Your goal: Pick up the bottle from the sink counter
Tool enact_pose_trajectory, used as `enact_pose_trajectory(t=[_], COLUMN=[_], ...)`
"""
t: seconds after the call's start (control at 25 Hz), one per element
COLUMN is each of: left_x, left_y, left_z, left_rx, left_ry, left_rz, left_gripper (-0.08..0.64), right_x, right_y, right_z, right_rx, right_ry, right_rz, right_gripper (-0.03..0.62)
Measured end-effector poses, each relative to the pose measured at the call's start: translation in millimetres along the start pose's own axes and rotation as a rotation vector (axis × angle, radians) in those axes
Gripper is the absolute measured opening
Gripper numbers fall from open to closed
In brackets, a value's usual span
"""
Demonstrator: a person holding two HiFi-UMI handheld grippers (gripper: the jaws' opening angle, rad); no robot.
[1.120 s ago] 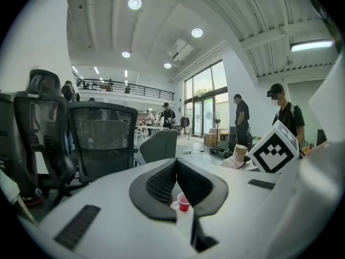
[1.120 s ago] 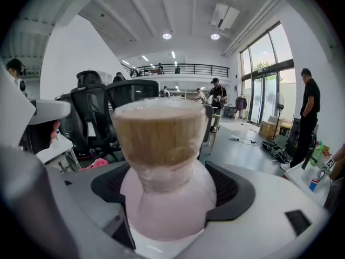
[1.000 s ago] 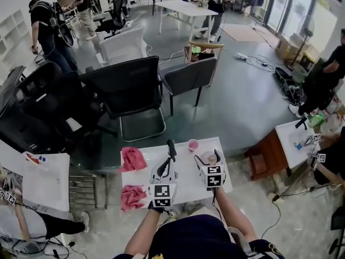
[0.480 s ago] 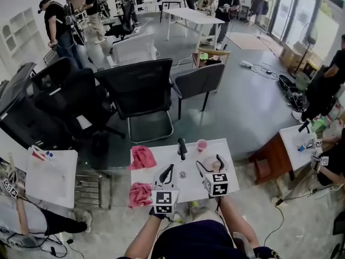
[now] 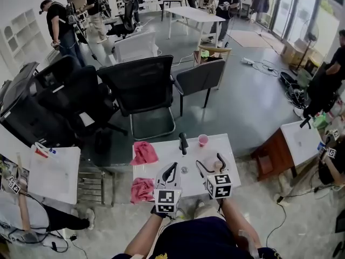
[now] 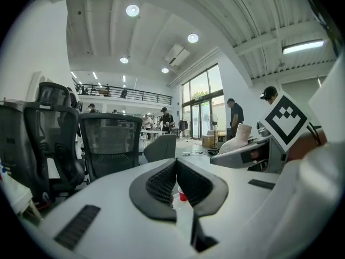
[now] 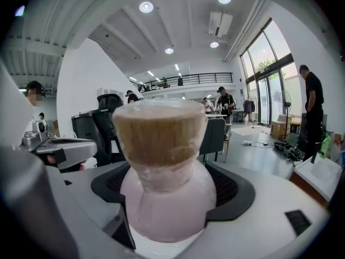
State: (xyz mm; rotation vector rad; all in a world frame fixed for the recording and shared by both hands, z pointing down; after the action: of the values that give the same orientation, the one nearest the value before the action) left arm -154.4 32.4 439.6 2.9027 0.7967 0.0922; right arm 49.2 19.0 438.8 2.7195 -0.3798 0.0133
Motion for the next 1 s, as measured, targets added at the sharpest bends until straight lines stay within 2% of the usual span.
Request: enact_pose_trajectory(t=[0.6, 1.0], left_x=[57, 69], left_y=[9, 8], left_z=[28, 36], left_rx=[0.009, 0.022], left_ry=[0.027, 0.039], left_rz=[0.040, 0.044], left_gripper=[0.018, 0.018], right_x=[32, 41], right_y=[-44, -59], right_z=[25, 30], right_rx=[0.074, 0.110], right_ry=[0.010, 0.028], right_rz=[0.096, 0.101], right_gripper=[0.433, 0.433])
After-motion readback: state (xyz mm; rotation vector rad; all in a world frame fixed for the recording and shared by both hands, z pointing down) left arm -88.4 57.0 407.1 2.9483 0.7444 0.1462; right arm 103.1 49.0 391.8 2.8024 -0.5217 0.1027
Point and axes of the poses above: the fingertips, and each gripper's own axes: y forward along the fingers, x to its right, z out of its top, the point moved 9 cm from there along -y, backward along the fingers, and after that the axes turned 2 degrees about z, right-handed, at the moved point
